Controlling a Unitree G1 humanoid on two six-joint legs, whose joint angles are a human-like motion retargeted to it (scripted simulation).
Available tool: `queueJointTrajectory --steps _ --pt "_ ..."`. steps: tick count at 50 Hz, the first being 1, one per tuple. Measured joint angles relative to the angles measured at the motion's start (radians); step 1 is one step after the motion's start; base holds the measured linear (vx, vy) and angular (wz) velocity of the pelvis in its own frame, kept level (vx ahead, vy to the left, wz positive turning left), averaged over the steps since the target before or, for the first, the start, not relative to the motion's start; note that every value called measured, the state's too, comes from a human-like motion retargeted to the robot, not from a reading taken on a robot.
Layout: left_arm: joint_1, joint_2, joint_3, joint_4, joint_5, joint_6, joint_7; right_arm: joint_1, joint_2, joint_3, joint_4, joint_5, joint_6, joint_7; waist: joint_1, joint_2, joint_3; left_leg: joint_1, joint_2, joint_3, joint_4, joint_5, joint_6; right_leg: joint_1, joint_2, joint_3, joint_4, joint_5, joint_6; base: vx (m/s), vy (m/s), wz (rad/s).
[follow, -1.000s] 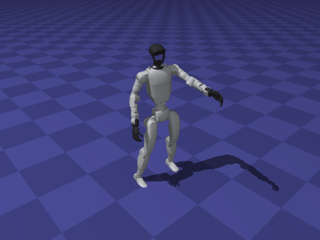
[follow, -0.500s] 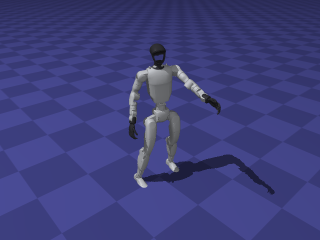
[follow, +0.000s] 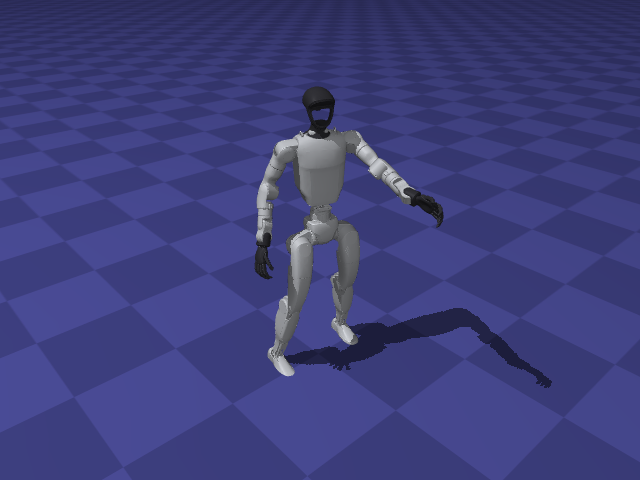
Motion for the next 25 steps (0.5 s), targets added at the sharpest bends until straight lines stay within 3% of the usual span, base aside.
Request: queueJointTrajectory --steps 5,8,19,25 --pt "-0.003 -0.011 -0.005 -0.017 0.024 -0.005 -0.025 0.003 -0.001 0.001 0.004 -0.003 0.000 0.007 0.005 -0.007 -0.004 -0.004 -0.006 -0.018 0.000 0.003 -0.003 0.029 -0.011 -0.019 -0.042 0.008 0.006 0.00 0.00 0.07" --pt "0.054 0.002 -0.003 -0.138 0.021 -0.011 -0.012 0.004 0.000 0.001 0.006 -0.014 0.009 -0.001 0.015 -0.008 -0.007 -0.005 -0.008 -0.022 0.000 0.002 -0.003 0.032 -0.014 -0.024 -0.044 0.008 0.007 0.00 0.00 0.00" --pt "0.698 0.205 0.073 -1.223 0.078 -0.056 0.151 0.012 0.035 -0.130 -0.027 -0.031 0.045 -0.129 0.113 0.008 0.024 0.030 -0.001 0.011 -0.015 -0.008 -0.021 0.038 -0.004 0.007 -0.040 0.013 0.010 0.01 0.00 -0.09" --pt "1.010 0.236 0.147 -1.554 0.136 -0.075 0.154 0.044 0.059 -0.167 -0.040 -0.043 0.053 -0.167 0.190 0.007 0.051 0.046 0.002 0.017 -0.020 -0.013 -0.032 0.046 0.000 0.014 -0.036 0.012 0.012 0.00 0.00 0.00"
